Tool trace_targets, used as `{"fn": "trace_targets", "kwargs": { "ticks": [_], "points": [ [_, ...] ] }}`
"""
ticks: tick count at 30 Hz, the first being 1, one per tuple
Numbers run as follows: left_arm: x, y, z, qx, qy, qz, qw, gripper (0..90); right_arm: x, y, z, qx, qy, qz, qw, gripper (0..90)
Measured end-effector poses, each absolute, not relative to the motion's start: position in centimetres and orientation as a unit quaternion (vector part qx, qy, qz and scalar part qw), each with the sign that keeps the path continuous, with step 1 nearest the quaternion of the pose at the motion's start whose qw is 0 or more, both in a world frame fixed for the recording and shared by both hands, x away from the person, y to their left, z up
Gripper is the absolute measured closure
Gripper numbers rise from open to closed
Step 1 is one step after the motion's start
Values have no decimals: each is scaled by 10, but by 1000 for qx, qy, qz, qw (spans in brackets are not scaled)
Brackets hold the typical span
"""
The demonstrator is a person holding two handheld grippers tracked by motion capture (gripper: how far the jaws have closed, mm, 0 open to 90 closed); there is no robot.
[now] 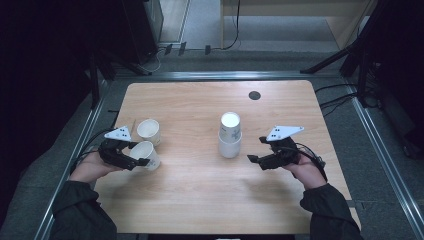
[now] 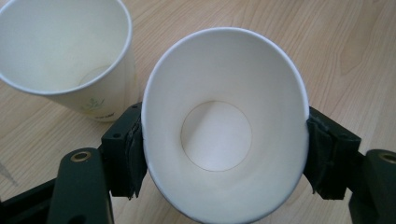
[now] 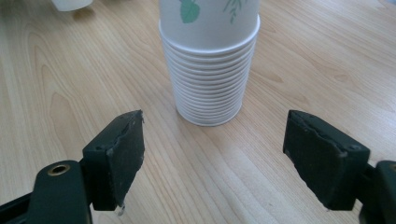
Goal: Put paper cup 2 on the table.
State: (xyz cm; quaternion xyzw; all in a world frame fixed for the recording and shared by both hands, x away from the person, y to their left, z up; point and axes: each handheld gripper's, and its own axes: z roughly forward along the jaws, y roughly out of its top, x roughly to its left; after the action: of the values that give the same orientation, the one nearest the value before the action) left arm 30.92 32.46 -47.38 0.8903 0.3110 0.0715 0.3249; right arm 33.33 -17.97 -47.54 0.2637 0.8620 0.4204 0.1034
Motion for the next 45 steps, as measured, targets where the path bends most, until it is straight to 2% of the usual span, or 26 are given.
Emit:
{"fn": "trace_targets", "kwargs": {
  "ticks": [12,27,45],
  "points": [
    [310,318,-481,904,303,67,295,240,334,-178,-478,260,868,408,109,208],
    [311,314,-486,907,303,57,285,187,334,-178,-479,257,872,401,114,208],
    [310,317,-476,898,313,46,304,155,334,-178,-478,253,873,399,118,208]
  ]
}}
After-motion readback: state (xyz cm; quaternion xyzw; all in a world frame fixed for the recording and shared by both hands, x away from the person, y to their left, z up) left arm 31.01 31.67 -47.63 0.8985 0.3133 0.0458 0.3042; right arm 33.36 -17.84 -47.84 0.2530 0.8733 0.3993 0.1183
